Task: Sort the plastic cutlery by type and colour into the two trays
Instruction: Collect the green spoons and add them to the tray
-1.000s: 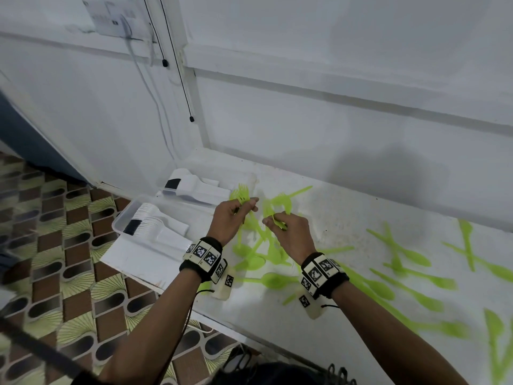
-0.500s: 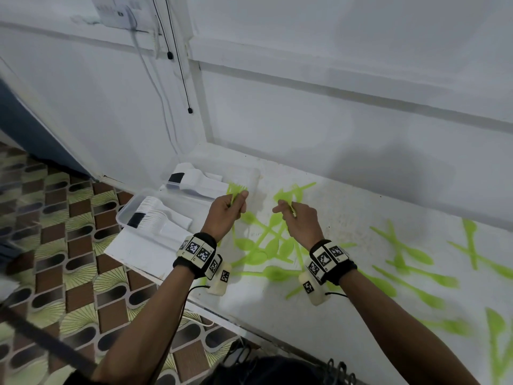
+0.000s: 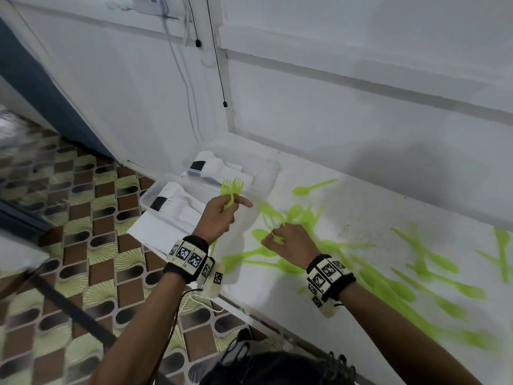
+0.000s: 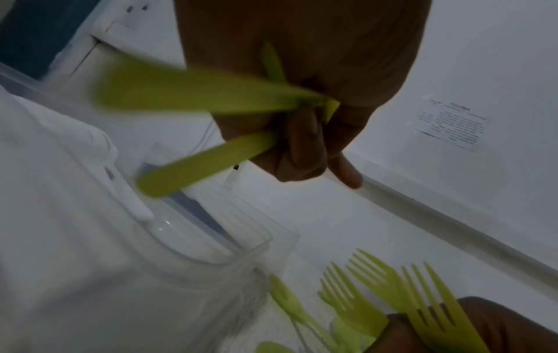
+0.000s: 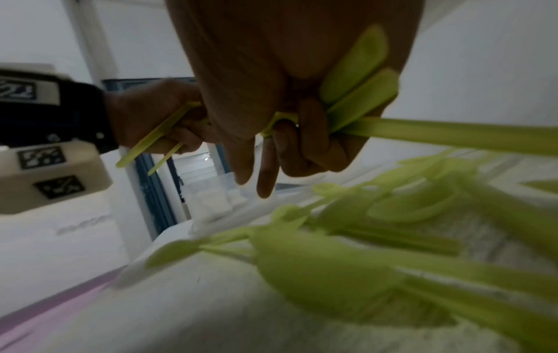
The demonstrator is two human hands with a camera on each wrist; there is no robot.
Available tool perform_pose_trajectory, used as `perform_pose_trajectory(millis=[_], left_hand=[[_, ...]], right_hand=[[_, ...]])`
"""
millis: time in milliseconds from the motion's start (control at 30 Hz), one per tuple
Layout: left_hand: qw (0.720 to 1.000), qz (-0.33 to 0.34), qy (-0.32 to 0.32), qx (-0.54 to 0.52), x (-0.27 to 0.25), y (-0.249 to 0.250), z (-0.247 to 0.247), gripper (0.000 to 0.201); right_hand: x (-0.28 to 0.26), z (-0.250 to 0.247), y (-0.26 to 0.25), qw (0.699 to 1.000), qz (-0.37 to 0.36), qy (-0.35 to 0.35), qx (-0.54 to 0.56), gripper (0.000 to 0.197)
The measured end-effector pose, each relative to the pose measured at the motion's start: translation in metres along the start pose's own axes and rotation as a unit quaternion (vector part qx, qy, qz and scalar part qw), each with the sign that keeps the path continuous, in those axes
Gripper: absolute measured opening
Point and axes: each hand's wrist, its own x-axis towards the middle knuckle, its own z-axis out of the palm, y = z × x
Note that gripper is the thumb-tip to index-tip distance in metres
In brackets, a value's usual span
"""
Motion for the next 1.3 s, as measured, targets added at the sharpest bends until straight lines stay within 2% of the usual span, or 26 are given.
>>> perform_pose_trajectory(millis=[67,167,233,333,433,500,600,700,867,967,1067,1233,1300], left_hand=[[1.0,-0.002,0.007,0.01,-0.007,-0.001,-0.005,0.039],[1.0,-0.01,-0.002,-0.007,-0.015,-0.002,-0.007,0.043],[1.0,-0.017,-0.012,-0.017,-0.017,-0.005,-0.004,0.045],[0.999,-0.033,-0.021,-0.028,-0.019,-0.006,0.004,0.042],[0.998,-0.037,-0.045,-0.028,-0.019,-0.007,0.015,0.051],[0.997,-0.034,-0.061,-0.04,-0.017,-0.01,0.022,0.05],[0.994,-0.04,-0.098,-0.026,-0.017,-0.009,0.033,0.042],[0.989,-0.041,-0.142,0.008,-0.016,-0.009,0.044,0.04],[0.979,-0.041,-0.199,0.014,-0.014,-0.012,0.068,0.046],[0.976,-0.021,-0.216,0.032,-0.012,-0.008,0.083,0.045],[0.974,-0.013,-0.218,0.056,-0.003,-0.009,0.097,0.046],[0.955,0.01,-0.286,0.079,-0.003,-0.001,0.122,0.042],[0.95,0.012,-0.302,0.082,-0.006,0.001,0.128,0.042]], right_hand=[[-0.006,0.006,-0.005,0.998,-0.006,-0.05,-0.021,0.041],[-0.012,0.015,-0.011,0.988,-0.009,-0.119,-0.1,0.055],[-0.011,0.018,-0.012,0.983,-0.003,-0.132,-0.128,0.056],[-0.009,0.016,-0.009,0.985,0.014,-0.101,-0.142,0.044],[-0.012,0.009,-0.005,0.992,0.042,-0.053,-0.107,0.037],[-0.012,0.002,0.0,0.996,0.046,0.009,-0.072,0.031],[-0.014,-0.018,0.016,0.991,0.068,0.108,-0.036,0.045],[-0.021,-0.045,0.043,0.981,0.114,0.152,-0.039,0.03],[-0.06,-0.067,0.078,0.961,0.2,0.145,-0.122,0.027],[-0.088,-0.067,0.089,0.95,0.261,0.098,-0.14,0.032],[-0.101,-0.065,0.095,0.95,0.27,0.073,-0.139,0.032],[-0.102,-0.066,0.099,0.951,0.275,0.104,-0.099,0.022],[-0.105,-0.072,0.106,0.949,0.272,0.146,-0.068,0.024]])
